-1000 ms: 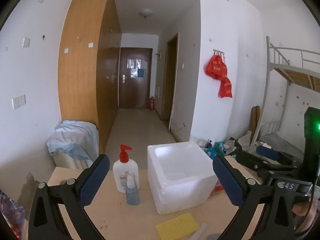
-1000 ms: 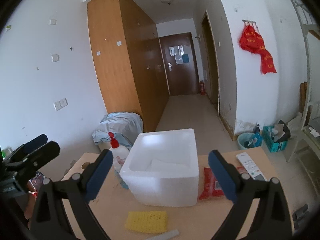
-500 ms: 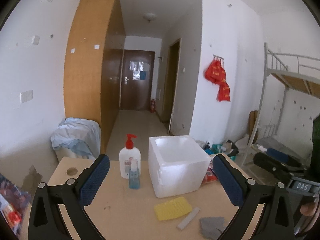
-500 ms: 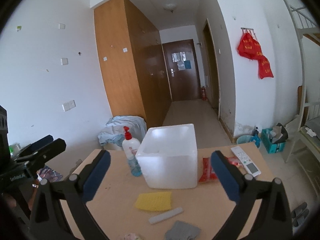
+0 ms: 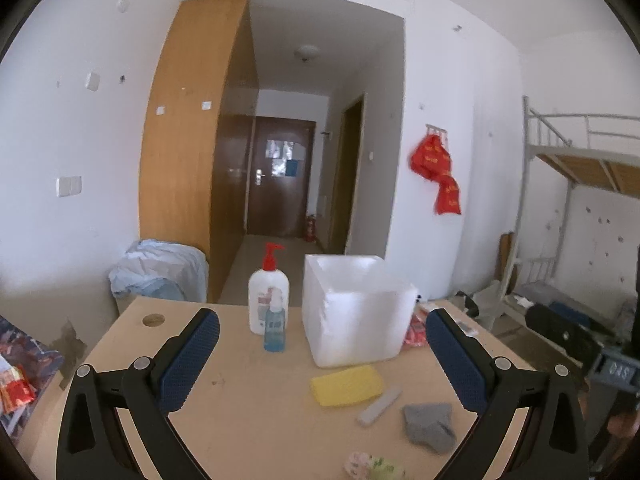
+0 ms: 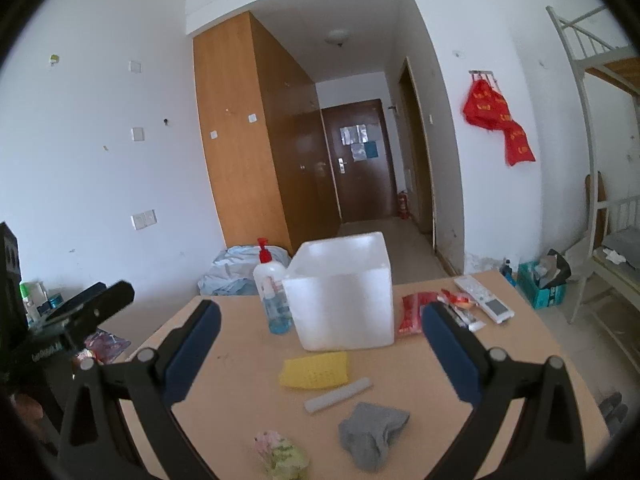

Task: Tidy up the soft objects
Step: 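Withdraw both grippers from the foam box back over the table, then move the left gripper to the floral-printed wrapper and close on it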

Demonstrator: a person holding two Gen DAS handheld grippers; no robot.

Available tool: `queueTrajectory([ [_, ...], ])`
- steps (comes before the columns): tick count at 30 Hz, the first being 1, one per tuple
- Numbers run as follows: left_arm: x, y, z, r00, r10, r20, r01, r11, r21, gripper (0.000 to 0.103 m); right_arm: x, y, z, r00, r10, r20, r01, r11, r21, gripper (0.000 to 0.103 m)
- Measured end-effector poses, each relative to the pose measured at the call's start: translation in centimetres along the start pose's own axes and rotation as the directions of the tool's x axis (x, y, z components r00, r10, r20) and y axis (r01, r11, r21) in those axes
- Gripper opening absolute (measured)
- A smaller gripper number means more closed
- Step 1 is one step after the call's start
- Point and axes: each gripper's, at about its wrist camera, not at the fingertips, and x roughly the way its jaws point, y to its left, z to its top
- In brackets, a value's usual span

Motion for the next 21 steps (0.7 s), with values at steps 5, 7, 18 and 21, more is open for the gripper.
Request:
queueTrajectory([
  [5, -0.9, -0.3, -2.9, 0.999, -0.028, 0.015, 0.028, 1.0, 0.004, 0.103, -0.5, -0.1, -1.9, 1.0, -0.008, 0.001, 0.008, 1.0, 0.0, 0.102],
  [7, -1.1, -0.3, -3.9, 0.999, -0.027, 0.019, 0.027, 1.0, 0.001, 0.103, -0.7, -0.3, -2.8, 1.0, -0.004, 0.007, 0.004, 1.0, 0.003, 0.102],
  [18, -0.8, -1.1, -9.8, 1.0, -0.029, -0.009, 0.029, 0.999, 0.03, 0.103, -1.8, -0.4, -7.3, 0.999, -0.047, 0.001, 0.047, 0.999, -0.017, 0.102],
  [21, -0.9, -1.2, -10.9, 0.999, -0.049, -0.01, 0.049, 0.998, 0.029, 0.103, -2.0, -0.7, -8.2, 0.999, -0.045, -0.005, 0.045, 0.999, -0.005, 0.102],
])
